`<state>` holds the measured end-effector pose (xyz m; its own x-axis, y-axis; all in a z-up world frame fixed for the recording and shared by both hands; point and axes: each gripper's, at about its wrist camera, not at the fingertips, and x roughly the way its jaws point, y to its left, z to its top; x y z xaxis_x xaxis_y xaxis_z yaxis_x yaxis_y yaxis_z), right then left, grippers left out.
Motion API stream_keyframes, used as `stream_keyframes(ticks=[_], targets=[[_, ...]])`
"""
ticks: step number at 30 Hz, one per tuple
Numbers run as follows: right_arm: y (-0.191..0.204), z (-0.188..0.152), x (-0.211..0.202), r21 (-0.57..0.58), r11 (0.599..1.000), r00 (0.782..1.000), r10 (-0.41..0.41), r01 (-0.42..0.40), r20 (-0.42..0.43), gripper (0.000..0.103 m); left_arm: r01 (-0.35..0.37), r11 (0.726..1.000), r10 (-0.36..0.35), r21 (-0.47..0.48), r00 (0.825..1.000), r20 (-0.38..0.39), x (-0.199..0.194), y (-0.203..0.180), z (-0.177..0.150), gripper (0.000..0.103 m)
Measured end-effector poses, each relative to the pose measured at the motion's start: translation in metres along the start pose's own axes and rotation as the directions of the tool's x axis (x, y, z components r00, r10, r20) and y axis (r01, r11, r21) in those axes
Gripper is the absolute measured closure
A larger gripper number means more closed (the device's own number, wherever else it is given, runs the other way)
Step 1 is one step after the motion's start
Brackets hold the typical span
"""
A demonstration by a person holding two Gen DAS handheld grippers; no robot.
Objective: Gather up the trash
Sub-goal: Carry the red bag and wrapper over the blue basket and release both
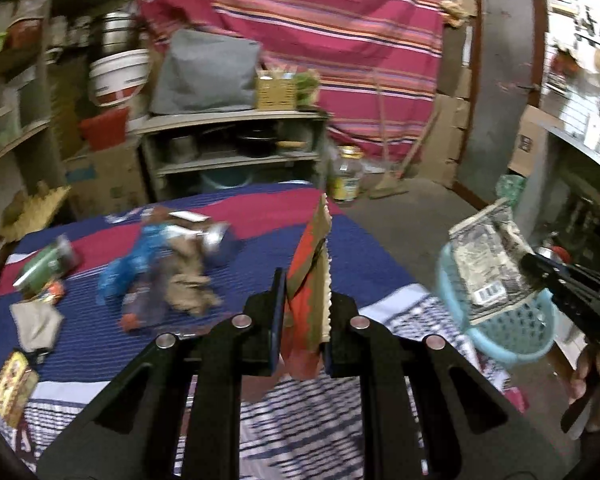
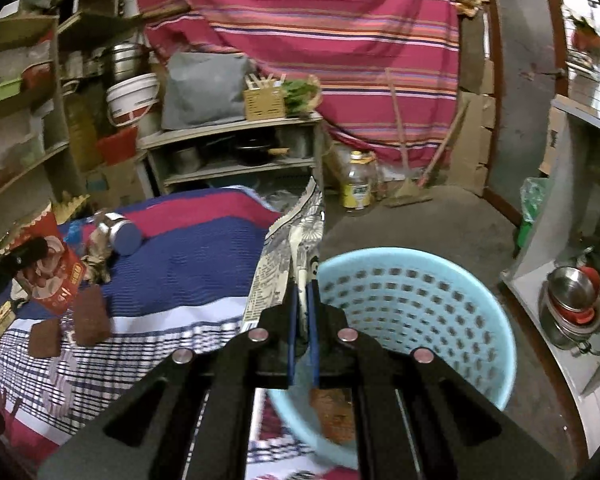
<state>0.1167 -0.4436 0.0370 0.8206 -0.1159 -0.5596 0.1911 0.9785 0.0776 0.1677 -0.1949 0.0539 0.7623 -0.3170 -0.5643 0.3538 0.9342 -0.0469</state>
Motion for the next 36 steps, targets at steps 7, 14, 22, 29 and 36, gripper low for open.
stream_keyframes(ticks=[7,14,22,29,36], targets=[[-0.042,-0.006,-0.004,0.06,0.997,0.999,-0.054,0.054,0.001,0.098,0.081,0.994,-0.081,0.069,0.997,0.0,0.017,-0.056,0.004,0.089],[-0.072,-0.015,-0.003,0.091,0.992,0.996,-0.084,0.085,-0.011,0.098,0.157,0.983,-0.155,0.1,0.988,-0.028,0.037,-0.104,0.006,0.089],[-0.099,-0.023,-0.002,0.12,0.986,0.993,-0.114,0.115,-0.02,0.098,0.229,0.967,-0.221,0.11,0.972,-0.082,0.063,-0.143,0.002,0.089],[-0.117,-0.029,0.0,0.146,0.981,0.992,-0.126,0.129,-0.031,0.098,0.269,0.952,-0.253,0.148,0.96,-0.116,0.079,-0.173,-0.003,0.089],[-0.119,-0.032,0.002,0.153,0.979,0.991,-0.132,0.136,-0.036,0.098,0.284,0.943,-0.265,0.173,0.956,-0.125,0.085,-0.189,-0.004,0.088]])
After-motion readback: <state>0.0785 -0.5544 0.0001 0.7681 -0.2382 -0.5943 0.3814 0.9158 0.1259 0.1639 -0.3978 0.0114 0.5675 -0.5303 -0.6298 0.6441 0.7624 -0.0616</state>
